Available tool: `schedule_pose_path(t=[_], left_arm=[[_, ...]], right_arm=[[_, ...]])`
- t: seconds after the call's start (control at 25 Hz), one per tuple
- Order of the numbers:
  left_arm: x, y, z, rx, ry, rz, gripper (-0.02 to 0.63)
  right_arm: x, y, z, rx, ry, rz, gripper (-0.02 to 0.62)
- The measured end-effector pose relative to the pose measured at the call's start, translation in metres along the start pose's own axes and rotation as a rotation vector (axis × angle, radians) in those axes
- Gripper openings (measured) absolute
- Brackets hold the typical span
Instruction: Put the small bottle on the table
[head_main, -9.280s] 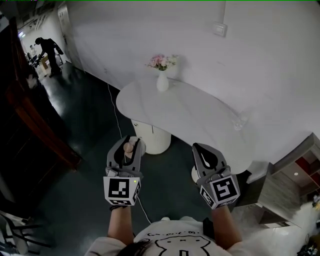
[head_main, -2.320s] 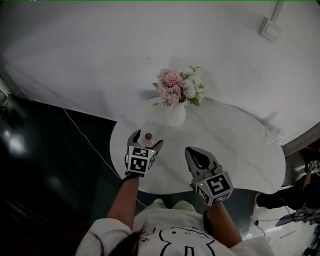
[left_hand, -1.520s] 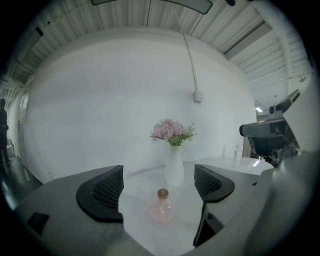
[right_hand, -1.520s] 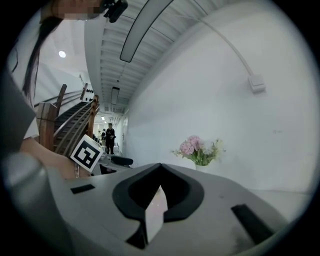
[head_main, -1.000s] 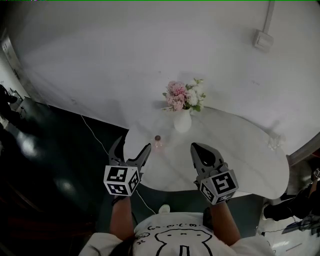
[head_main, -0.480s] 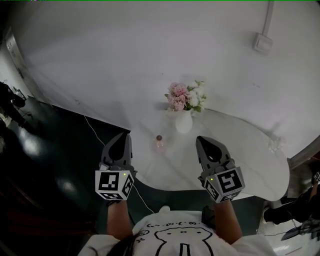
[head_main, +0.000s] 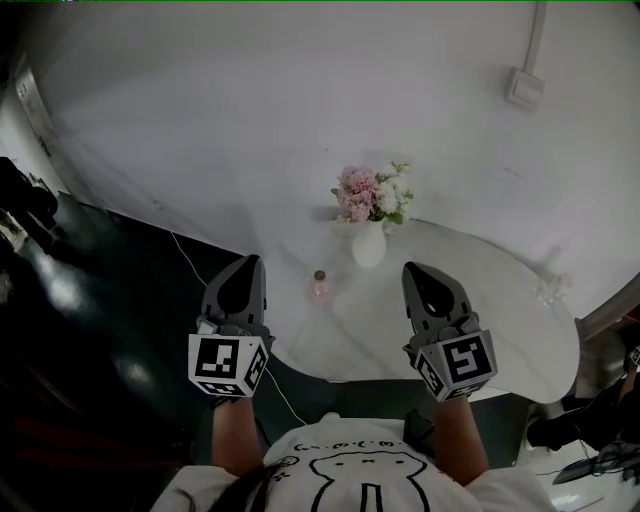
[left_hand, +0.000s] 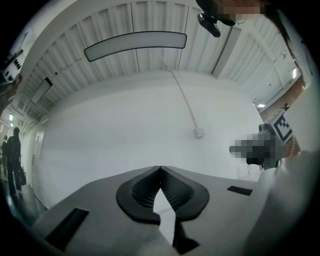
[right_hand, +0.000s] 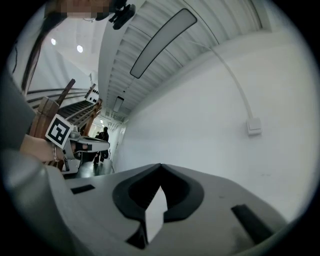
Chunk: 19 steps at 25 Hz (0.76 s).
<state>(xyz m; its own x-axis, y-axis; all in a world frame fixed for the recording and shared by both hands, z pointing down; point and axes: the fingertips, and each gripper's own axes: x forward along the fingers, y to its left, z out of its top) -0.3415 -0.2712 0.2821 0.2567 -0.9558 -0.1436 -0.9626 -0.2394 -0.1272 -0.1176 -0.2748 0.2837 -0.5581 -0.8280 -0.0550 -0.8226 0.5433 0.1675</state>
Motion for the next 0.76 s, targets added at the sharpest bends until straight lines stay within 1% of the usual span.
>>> schedule_pose_path(t=[0.24, 0.48, 0.76], left_arm=[[0.001, 0.001, 0.005, 0.018, -0.001, -0.002, 0.005], [0.002, 0.000, 0.010, 0.037, -0.006, -0.009, 0.005], [0.004, -0.002, 0.011, 0.045, -0.006, -0.008, 0.005]], right_arm=[[-0.001, -0.003, 0.006, -0.015, -0.011, -0.009, -0.005], [-0.006, -0.009, 0.008, -0.040, -0.003, -0.039, -0.005], [-0.012, -0.016, 0.011, -0.045, -0.020, -0.060, -0.006]])
